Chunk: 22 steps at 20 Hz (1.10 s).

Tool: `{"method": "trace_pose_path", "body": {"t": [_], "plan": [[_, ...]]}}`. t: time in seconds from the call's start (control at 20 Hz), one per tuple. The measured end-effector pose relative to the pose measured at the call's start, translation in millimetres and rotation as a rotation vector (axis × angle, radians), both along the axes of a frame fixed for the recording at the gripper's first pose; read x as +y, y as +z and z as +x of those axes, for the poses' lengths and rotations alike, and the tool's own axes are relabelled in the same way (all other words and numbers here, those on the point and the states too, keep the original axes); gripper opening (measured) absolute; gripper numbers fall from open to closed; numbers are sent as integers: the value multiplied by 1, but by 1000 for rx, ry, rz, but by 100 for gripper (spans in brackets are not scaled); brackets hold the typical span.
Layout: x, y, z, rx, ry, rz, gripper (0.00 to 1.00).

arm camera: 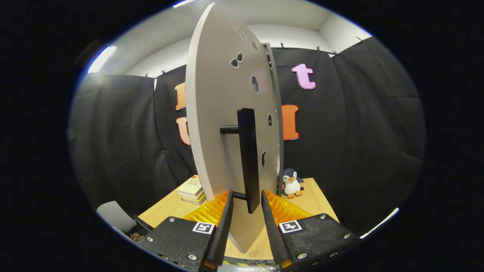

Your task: Open the shoe cabinet door, grab the shoes and put them into the shoe cabinet, then close the shoe cabinet door.

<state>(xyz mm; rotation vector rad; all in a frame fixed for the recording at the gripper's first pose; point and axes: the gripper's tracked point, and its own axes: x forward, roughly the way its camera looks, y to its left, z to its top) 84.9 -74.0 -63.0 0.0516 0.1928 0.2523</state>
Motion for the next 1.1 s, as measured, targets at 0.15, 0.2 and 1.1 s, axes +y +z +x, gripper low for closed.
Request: {"method": "trace_pose_path", "body": {"t": [0.15, 0.2, 1.1], "plan": [[18, -2, 7, 5, 36, -3, 52], [23, -4, 12, 11, 52, 3, 52], [201, -1, 143, -50, 126, 0, 81]]}}
